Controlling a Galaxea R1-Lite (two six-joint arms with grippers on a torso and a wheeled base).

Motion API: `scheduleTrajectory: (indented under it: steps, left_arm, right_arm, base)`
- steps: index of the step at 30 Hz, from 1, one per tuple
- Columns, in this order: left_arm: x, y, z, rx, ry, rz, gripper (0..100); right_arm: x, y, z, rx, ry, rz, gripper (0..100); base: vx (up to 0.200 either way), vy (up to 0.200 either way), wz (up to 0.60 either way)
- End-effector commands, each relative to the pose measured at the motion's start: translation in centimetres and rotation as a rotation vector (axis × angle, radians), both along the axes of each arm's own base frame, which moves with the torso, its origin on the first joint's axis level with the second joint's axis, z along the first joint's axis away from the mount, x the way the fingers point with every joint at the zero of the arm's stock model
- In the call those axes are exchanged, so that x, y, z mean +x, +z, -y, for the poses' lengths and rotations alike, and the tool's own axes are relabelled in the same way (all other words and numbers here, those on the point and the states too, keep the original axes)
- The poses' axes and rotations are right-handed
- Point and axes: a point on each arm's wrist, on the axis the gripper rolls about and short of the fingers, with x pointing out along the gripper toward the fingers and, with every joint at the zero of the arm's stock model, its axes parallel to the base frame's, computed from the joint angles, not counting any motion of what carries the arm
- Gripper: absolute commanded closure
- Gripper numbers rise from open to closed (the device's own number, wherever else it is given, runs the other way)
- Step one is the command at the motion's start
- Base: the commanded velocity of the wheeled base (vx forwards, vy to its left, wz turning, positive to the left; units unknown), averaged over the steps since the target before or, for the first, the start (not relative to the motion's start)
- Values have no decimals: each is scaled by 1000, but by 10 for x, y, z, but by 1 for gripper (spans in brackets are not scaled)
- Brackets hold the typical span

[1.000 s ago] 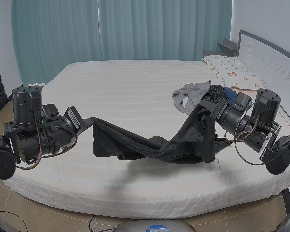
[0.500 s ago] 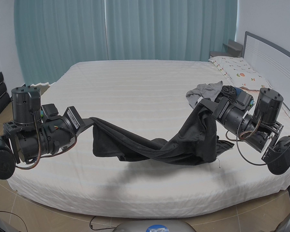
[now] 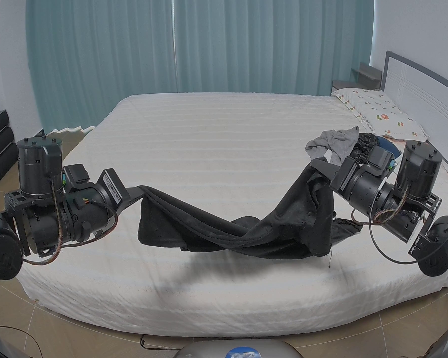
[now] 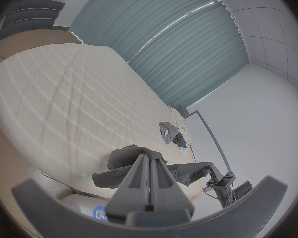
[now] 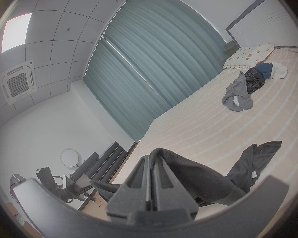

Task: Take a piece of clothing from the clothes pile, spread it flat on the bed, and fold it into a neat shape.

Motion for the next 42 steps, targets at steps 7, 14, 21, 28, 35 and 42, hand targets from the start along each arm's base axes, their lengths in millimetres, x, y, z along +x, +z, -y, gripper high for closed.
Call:
scheduleTrajectory:
  steps: [7, 14, 21, 28, 35, 42]
  left_arm:
    - [-22, -1, -2, 3, -19, 7, 100]
    - [-61, 23, -17, -12, -40, 52, 100]
    - [-80, 61, -25, -54, -47, 141, 100]
    - [-54, 99, -18, -60, -12, 156, 100]
    - [6, 90, -1, -29, 28, 77, 100]
    - [61, 62, 9, 6, 66, -8, 100]
  right_arm:
    - [-31, 5, 18, 7, -8, 6, 100]
    - [-61, 30, 36, 39, -25, 80, 100]
    - [-95, 100, 56, 123, -61, 238, 100]
    - [-95, 178, 74, 159, -144, 344, 100]
    - [-28, 197, 68, 141, -232, 328, 100]
    - [29, 171, 52, 108, -236, 256, 100]
  base:
    - [-200, 0, 0]
    - [-200, 0, 0]
    - [-114, 0, 0]
    - [0, 0, 0]
    - [0, 0, 0]
    - [86, 0, 0]
